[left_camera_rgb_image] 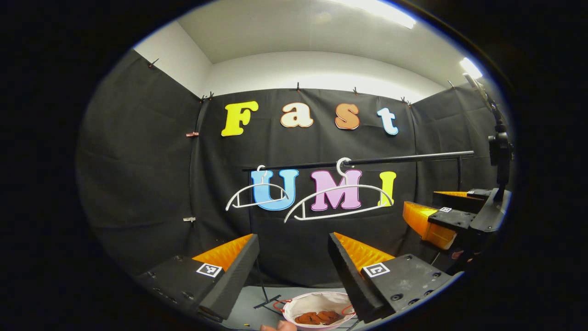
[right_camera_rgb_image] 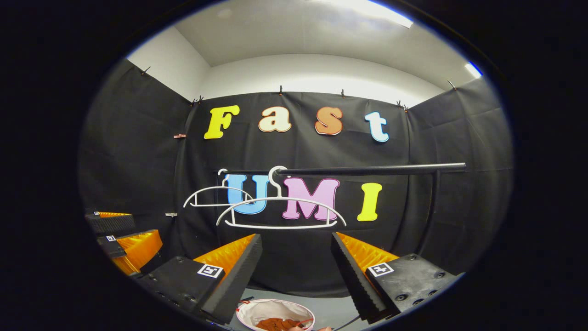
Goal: Grasp the clothes on the hanger with both hands and then place them into the laundry hamper below.
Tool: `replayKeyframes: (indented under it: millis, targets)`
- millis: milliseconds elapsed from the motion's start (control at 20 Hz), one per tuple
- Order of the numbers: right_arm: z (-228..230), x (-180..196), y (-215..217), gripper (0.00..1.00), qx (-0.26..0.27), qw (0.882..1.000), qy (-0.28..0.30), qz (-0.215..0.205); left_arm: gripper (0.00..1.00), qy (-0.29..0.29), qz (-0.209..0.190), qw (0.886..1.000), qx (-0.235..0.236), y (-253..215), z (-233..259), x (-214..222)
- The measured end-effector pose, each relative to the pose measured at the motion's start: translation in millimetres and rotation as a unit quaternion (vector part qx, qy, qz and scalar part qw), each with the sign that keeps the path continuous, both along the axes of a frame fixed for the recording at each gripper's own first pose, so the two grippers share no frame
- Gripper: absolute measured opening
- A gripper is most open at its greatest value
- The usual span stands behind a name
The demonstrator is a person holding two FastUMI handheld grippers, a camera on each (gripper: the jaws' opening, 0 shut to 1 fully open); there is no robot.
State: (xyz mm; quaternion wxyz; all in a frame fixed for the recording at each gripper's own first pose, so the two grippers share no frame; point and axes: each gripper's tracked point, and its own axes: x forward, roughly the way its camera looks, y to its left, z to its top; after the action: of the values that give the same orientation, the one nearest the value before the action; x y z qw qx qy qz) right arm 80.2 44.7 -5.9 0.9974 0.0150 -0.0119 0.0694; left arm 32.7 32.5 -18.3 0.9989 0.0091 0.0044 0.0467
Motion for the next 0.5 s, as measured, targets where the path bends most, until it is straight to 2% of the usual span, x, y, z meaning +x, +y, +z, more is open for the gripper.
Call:
replayKeyframes:
  millis: [100,500]
  targets:
    - [1.3,-0.8,-1.1,0.98,-0.001,1.0,-0.003,0.001,0.98,-0.003,0.002,1.0,-0.001,1.0,1.8,-0.6]
    - [0.5,-0.9,-3.3,0.98,-0.002,1.0,-0.004,-0.001,0.95,-0.004,0.003,1.0,-0.003,-1.2,2.5,3.1]
